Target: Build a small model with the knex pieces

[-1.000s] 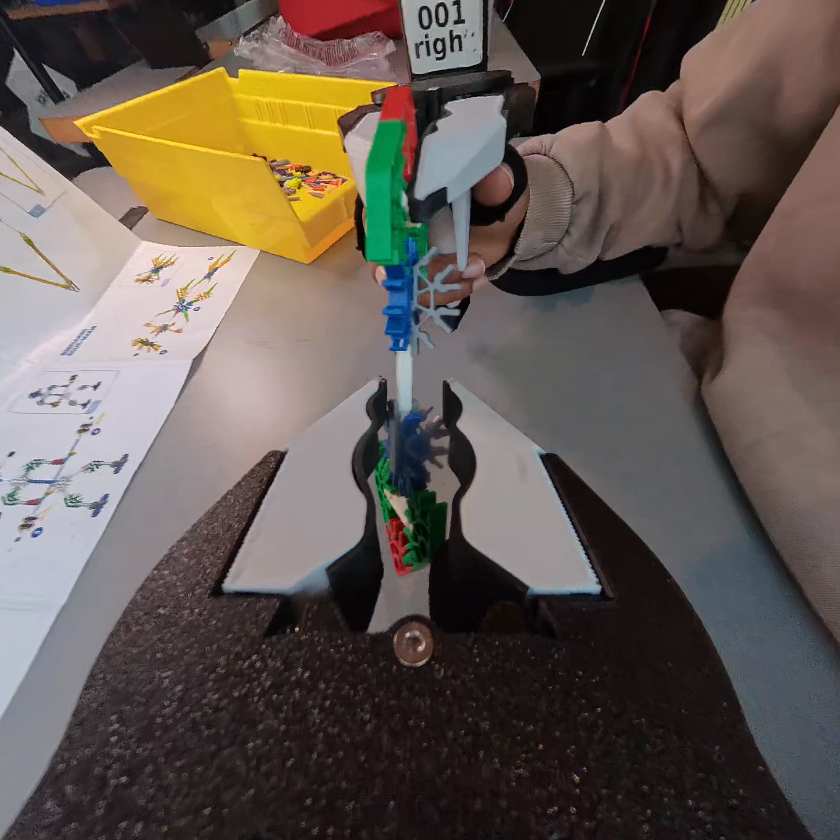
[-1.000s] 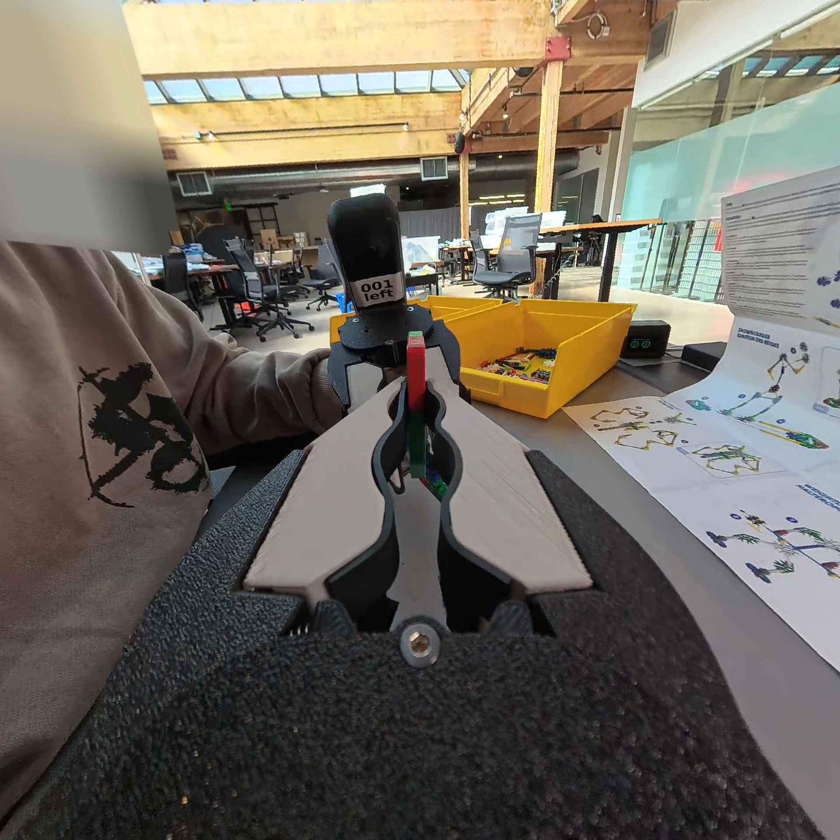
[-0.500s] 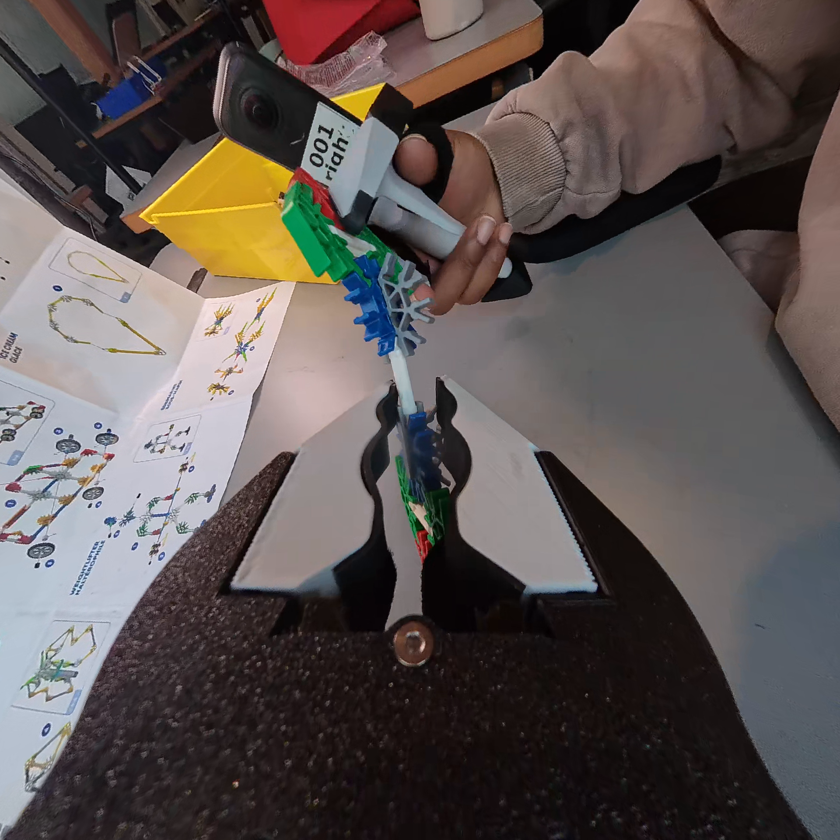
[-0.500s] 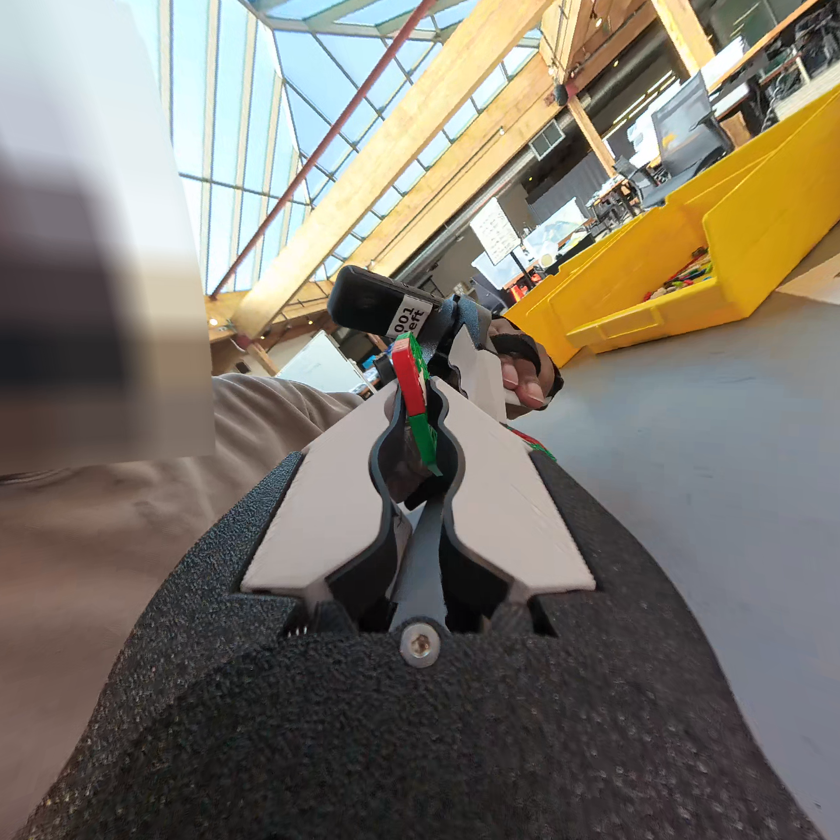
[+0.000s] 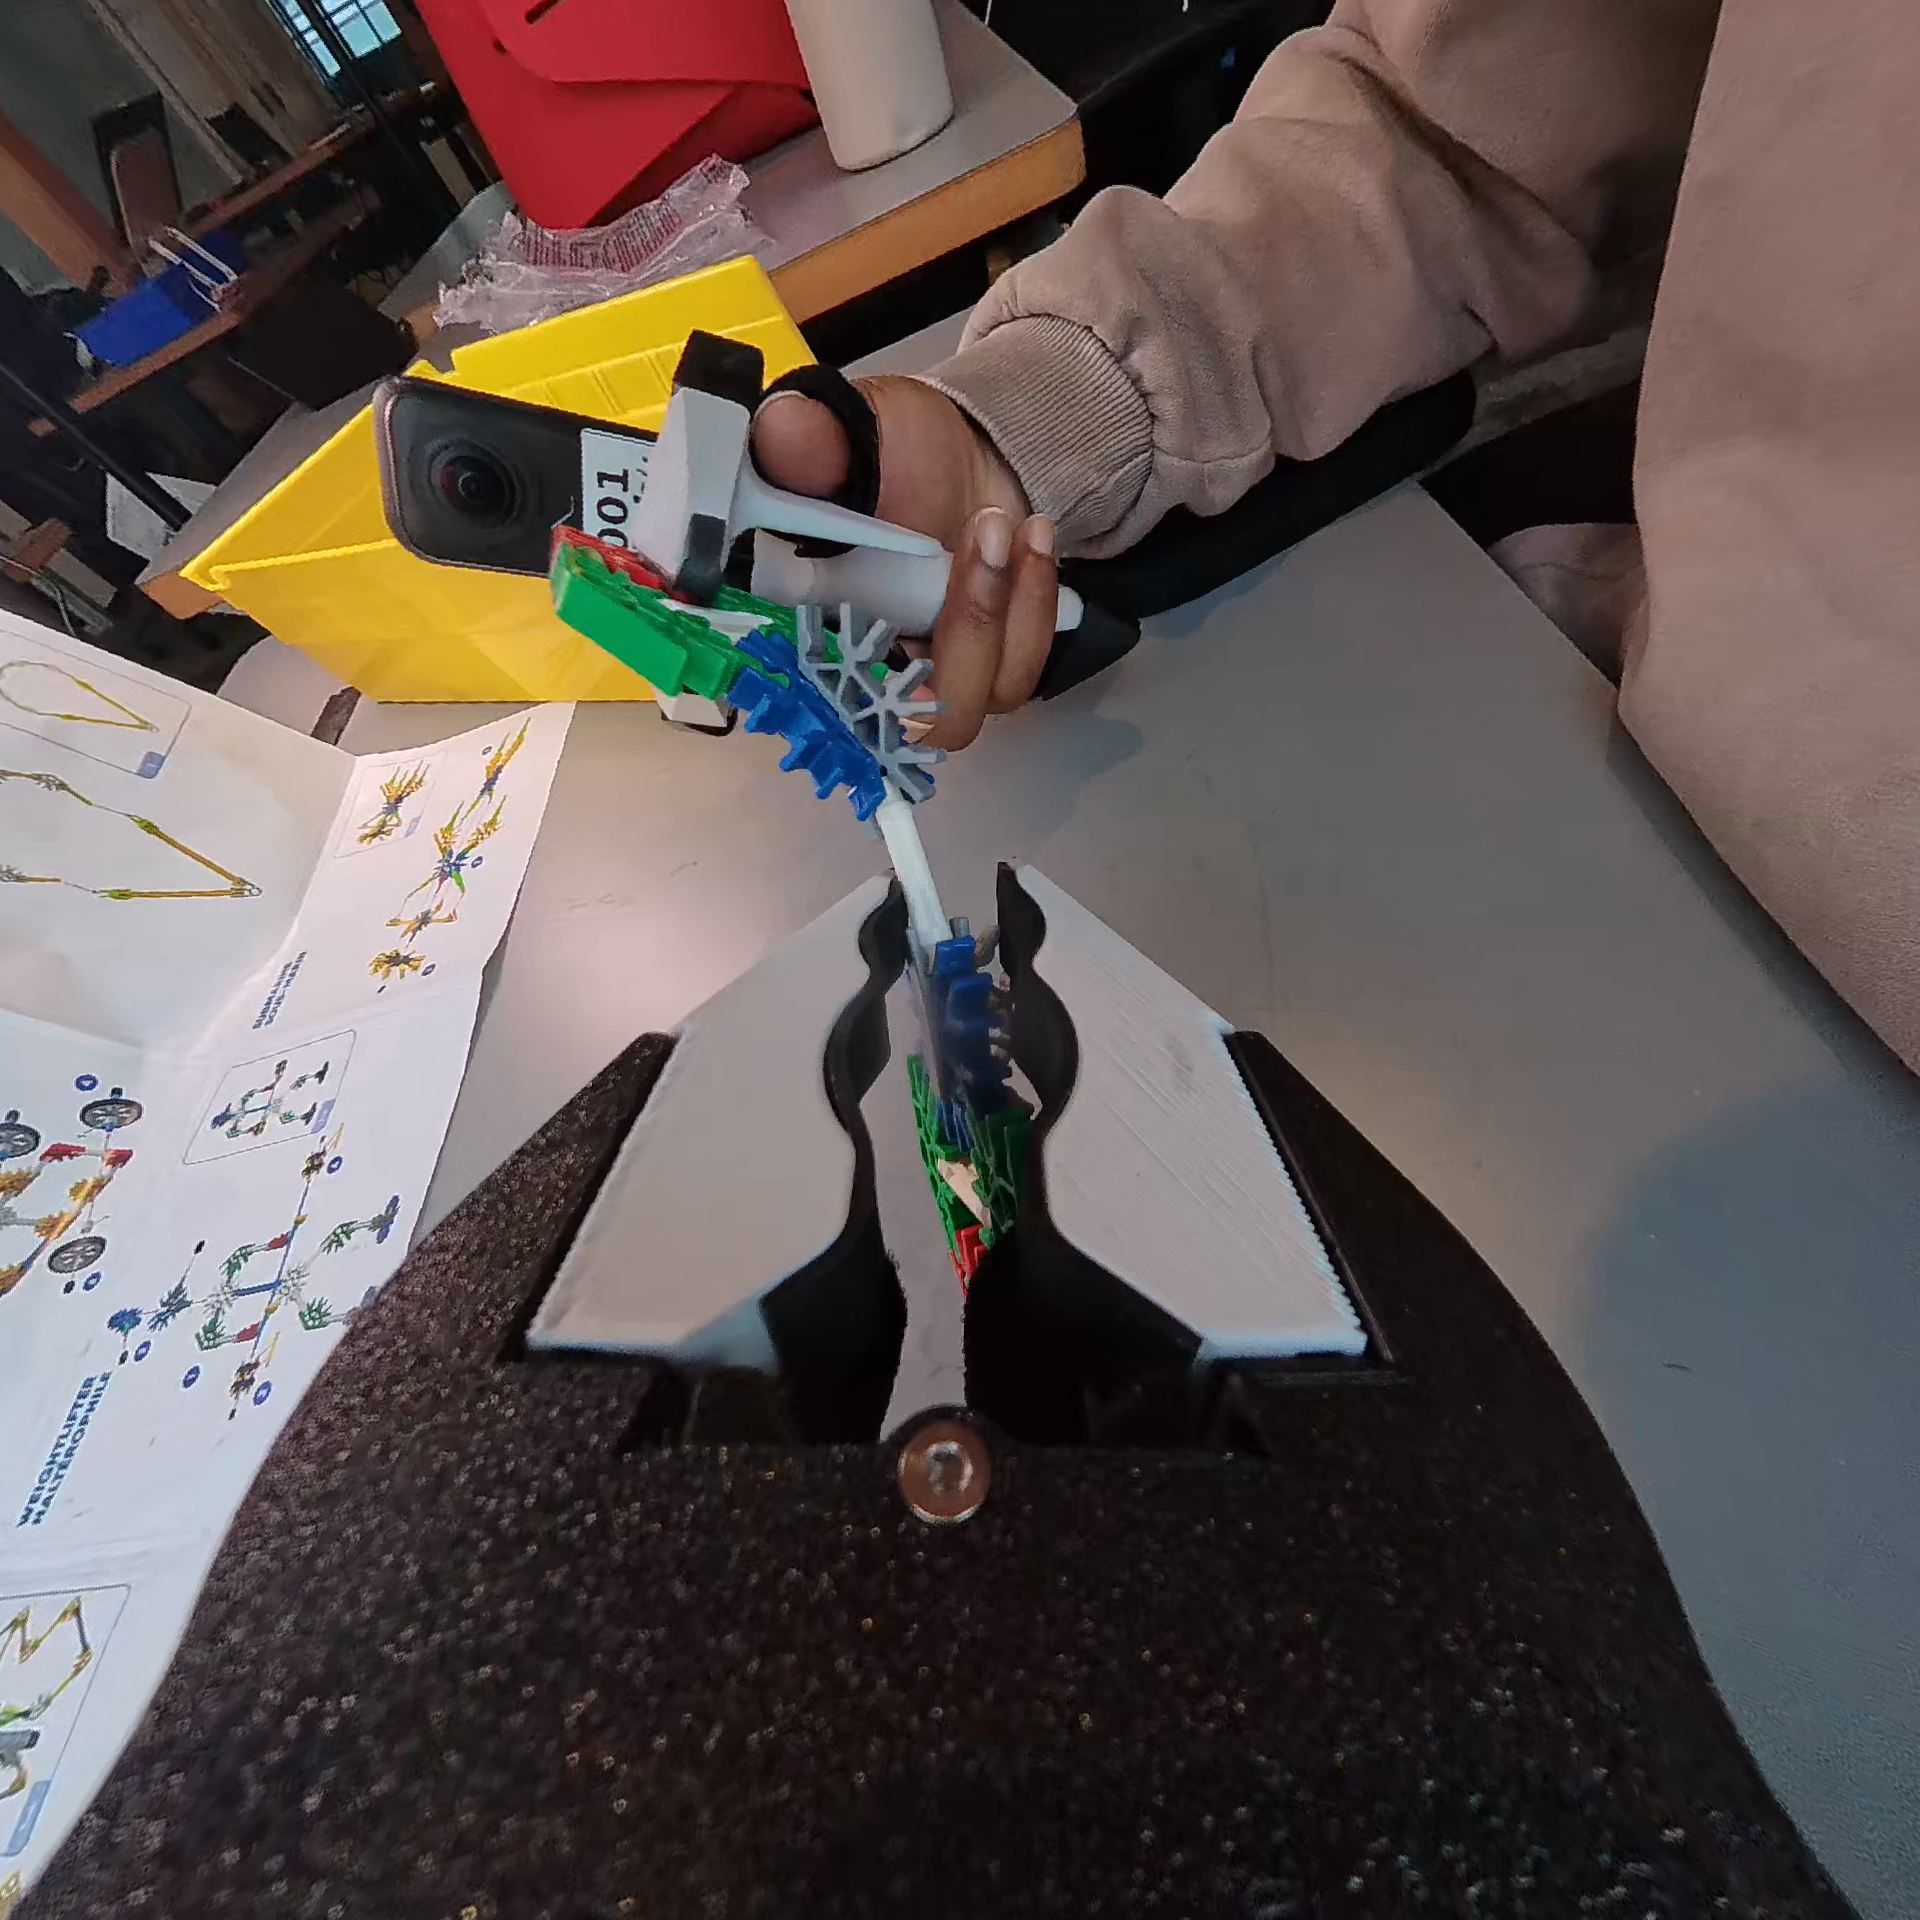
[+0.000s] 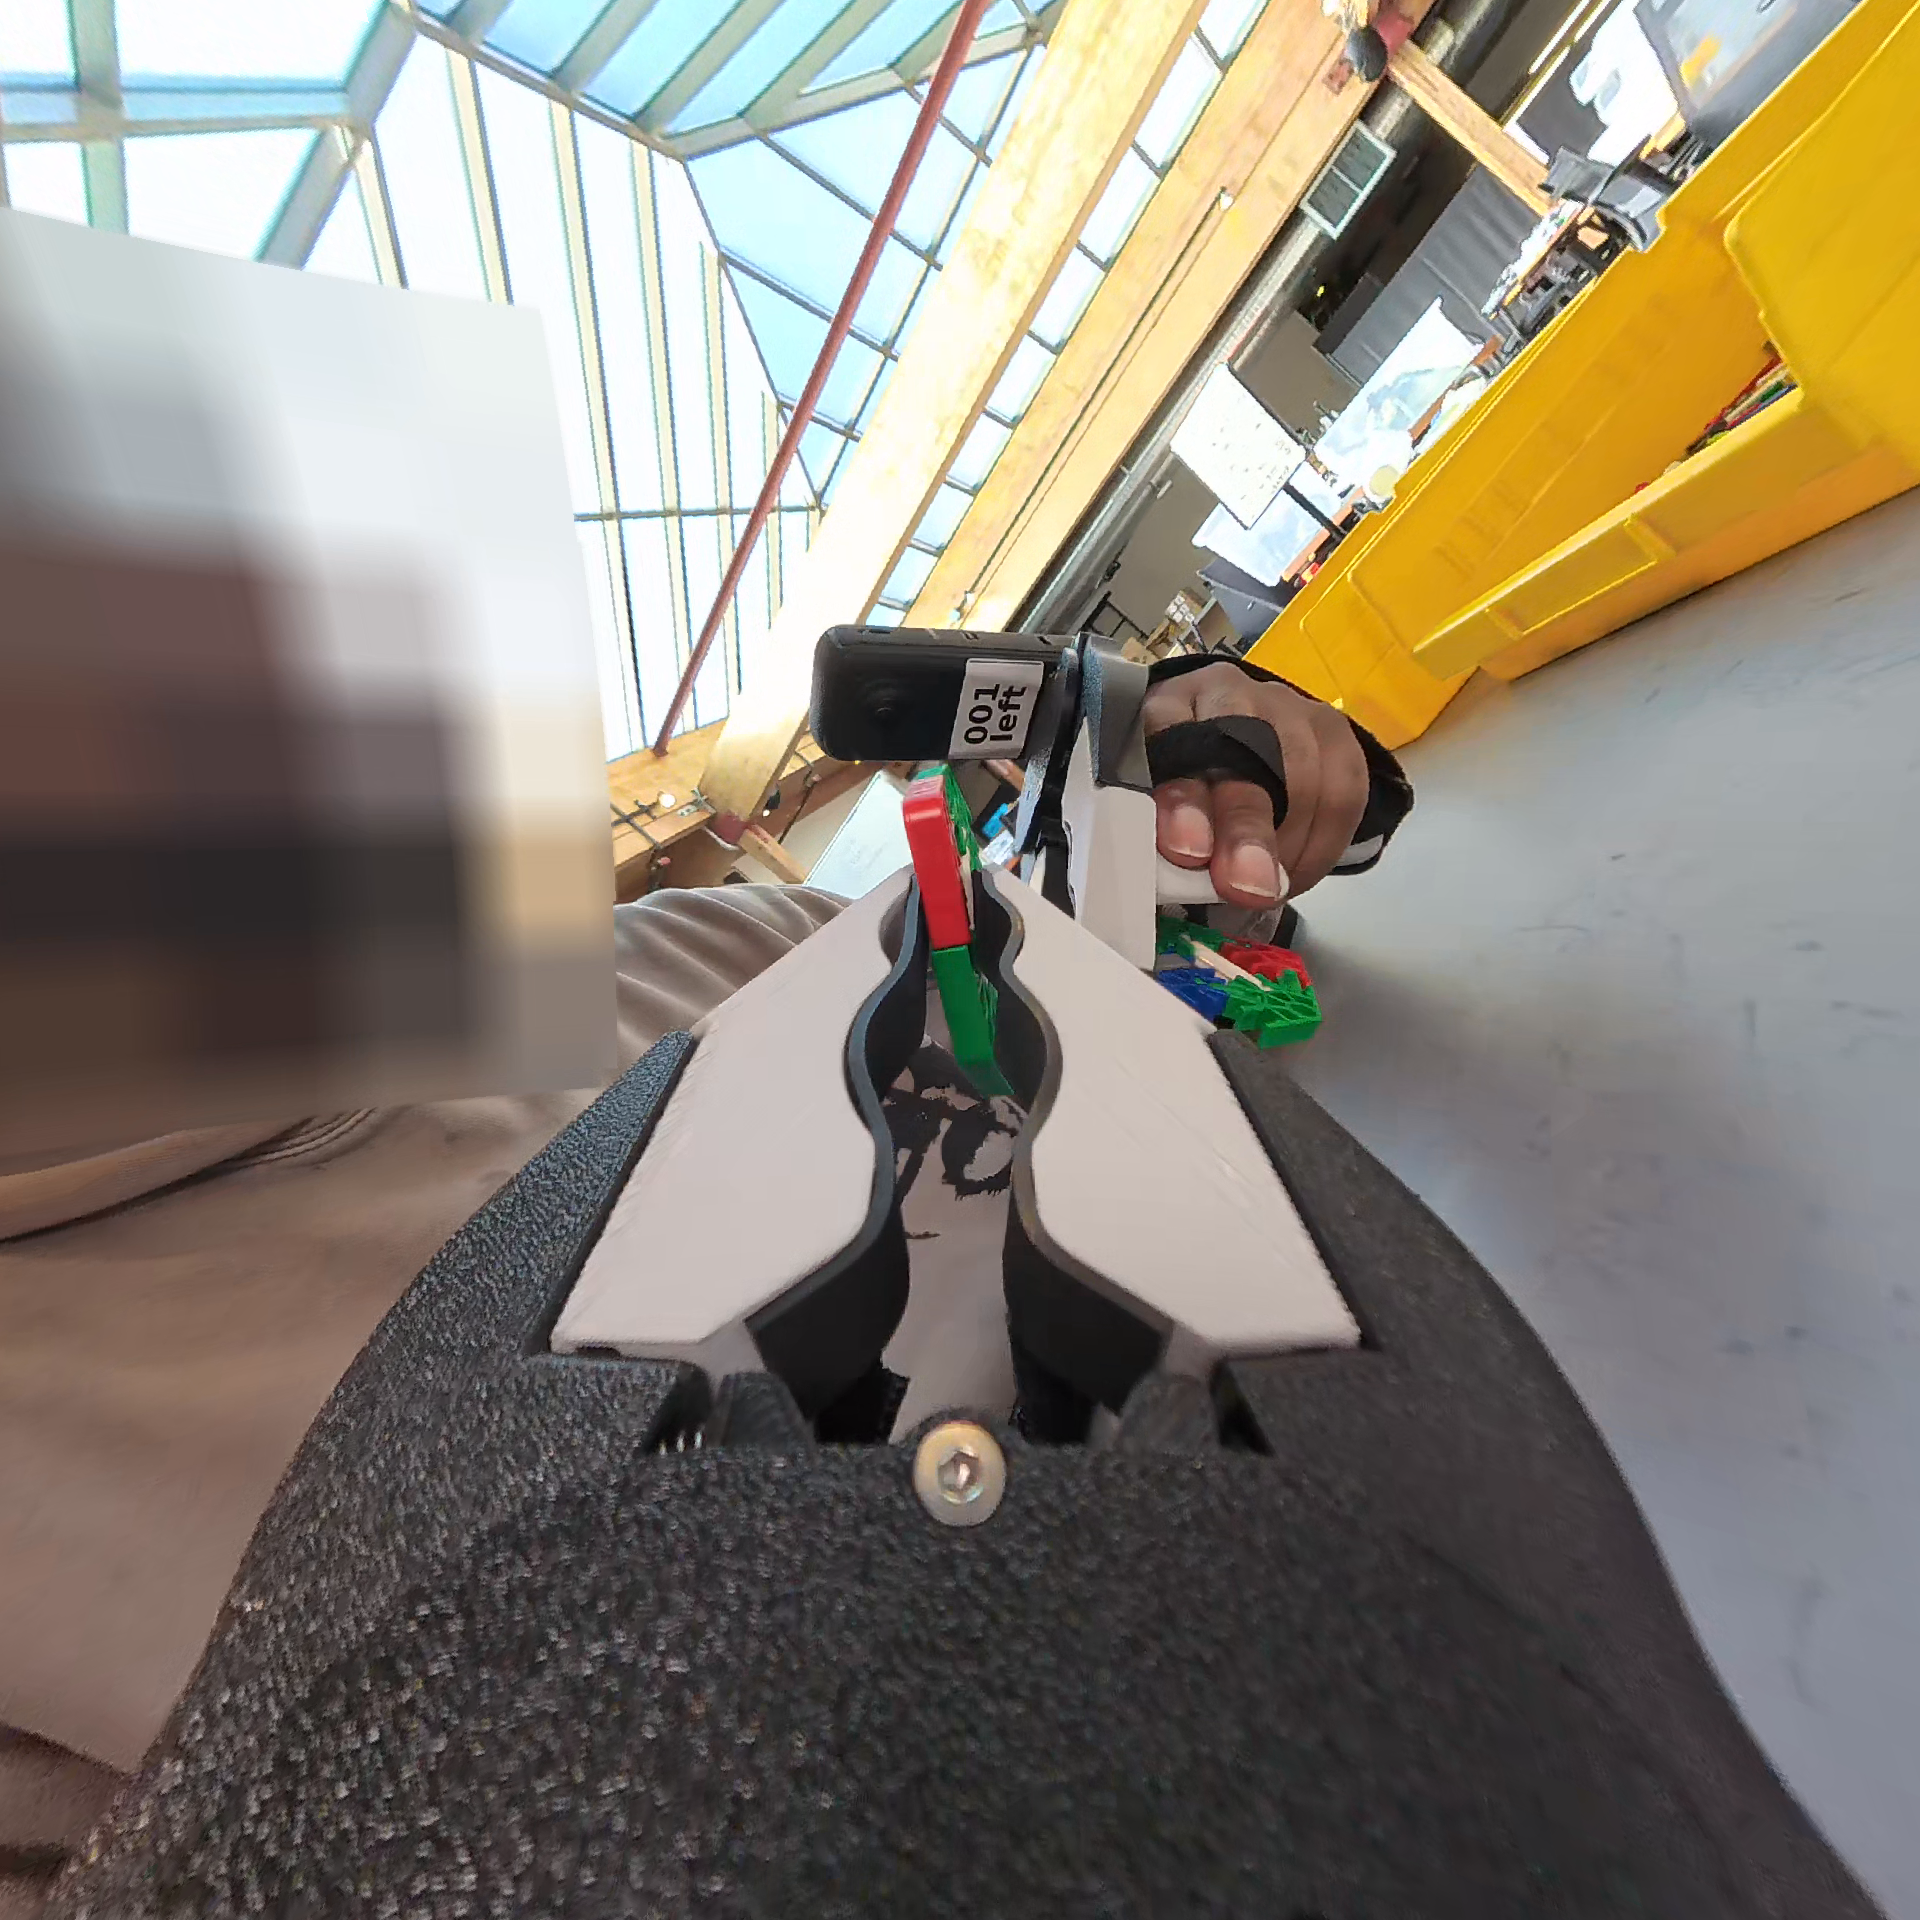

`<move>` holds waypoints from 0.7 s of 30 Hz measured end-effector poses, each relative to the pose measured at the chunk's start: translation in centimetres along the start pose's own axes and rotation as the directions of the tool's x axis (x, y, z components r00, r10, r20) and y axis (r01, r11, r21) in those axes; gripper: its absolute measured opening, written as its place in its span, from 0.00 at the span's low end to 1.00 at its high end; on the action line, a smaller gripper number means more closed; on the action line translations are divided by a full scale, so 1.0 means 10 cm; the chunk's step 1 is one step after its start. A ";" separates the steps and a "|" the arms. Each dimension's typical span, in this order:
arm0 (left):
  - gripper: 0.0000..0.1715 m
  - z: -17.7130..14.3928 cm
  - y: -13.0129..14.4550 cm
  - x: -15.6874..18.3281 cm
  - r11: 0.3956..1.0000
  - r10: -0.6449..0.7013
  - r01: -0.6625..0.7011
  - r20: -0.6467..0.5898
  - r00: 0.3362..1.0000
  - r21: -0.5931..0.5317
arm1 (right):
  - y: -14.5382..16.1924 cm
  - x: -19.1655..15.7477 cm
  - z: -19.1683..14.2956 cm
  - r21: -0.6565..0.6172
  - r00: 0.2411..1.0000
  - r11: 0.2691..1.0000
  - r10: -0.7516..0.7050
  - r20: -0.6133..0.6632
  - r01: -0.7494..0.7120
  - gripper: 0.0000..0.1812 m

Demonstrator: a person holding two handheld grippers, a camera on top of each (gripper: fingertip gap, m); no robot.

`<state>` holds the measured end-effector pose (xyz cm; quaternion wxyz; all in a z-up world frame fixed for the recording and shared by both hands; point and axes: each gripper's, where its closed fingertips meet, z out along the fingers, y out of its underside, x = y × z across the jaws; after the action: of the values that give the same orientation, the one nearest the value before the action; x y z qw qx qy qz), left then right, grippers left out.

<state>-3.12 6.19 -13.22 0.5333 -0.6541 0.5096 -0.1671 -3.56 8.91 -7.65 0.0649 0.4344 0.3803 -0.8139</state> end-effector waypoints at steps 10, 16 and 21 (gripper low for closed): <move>0.08 0.16 0.02 0.30 0.992 0.097 -0.105 -0.099 0.990 -0.076 | 0.15 -0.04 0.08 -0.148 0.992 0.981 -0.121 0.041 0.126 0.02; 0.09 0.14 0.55 0.21 0.868 -0.427 0.375 -0.104 0.898 -0.325 | -0.21 0.26 -0.29 -0.057 0.937 0.974 -0.225 -0.266 0.218 0.02; 0.13 0.17 0.68 0.10 0.718 -0.664 0.617 -0.051 0.746 -0.323 | -0.29 0.27 -0.34 -0.039 0.914 0.968 -0.246 -0.323 0.247 0.02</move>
<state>-4.78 6.85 -20.06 0.2984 -0.8439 0.3112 -0.3194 -4.25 13.83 -9.20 -0.1026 0.5113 0.4363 -0.7333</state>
